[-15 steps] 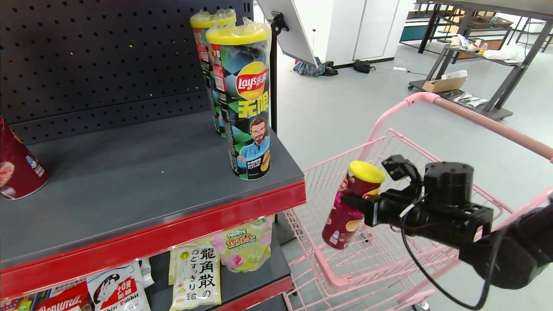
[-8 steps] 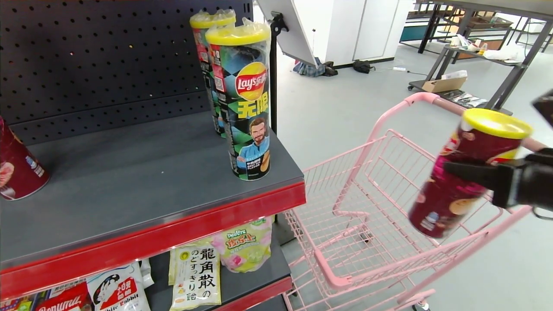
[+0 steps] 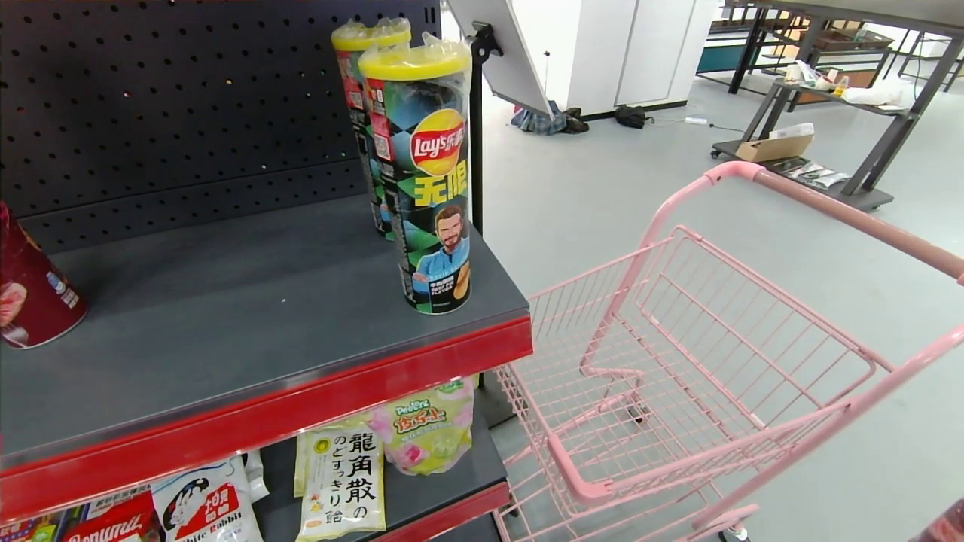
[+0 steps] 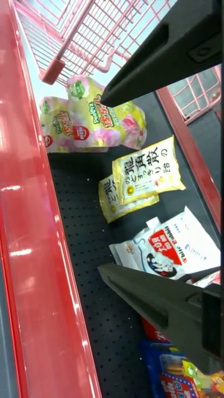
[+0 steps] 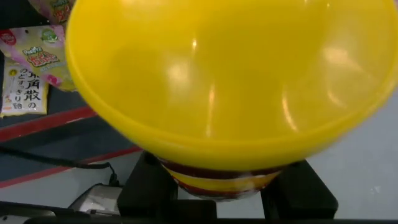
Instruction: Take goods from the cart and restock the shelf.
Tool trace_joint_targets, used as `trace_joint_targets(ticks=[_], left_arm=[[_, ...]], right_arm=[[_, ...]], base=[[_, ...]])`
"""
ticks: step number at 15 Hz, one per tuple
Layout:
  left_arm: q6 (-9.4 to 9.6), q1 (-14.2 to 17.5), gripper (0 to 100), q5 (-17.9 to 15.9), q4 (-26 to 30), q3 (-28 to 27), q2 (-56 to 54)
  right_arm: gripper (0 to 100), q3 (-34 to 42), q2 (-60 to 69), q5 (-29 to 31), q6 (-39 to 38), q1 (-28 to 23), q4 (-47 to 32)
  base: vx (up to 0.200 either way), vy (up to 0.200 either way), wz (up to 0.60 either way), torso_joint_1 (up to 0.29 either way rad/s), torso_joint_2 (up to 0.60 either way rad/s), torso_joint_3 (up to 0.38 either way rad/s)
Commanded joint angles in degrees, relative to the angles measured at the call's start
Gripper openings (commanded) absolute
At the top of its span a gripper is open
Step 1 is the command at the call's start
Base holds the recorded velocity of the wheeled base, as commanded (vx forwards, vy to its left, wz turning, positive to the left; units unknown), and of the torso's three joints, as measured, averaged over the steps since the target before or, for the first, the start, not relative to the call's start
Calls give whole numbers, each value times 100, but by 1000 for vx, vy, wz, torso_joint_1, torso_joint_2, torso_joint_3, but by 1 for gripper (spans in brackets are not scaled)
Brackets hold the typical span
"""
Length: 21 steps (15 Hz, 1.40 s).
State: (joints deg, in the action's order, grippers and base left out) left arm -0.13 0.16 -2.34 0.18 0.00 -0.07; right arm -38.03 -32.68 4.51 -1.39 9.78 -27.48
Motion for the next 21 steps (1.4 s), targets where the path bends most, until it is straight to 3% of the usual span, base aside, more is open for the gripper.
trace_joint_targets(ticks=[1,6,21], left_arm=[[-4,2,100,6,-1,0,7],[5,2,100,6,-1,0,7],[-4,2,100,-3,-1,0,7]], right_arm=[[0,86,342,6,7,-55,-3],[0,86,254,-3,69,-28,50],[0,-55,-80,-29,324,-20,155]], base=[[0,0,0,0,0,0],[0,0,0,30,-96,-61],[0,0,0,178,-469,-294]])
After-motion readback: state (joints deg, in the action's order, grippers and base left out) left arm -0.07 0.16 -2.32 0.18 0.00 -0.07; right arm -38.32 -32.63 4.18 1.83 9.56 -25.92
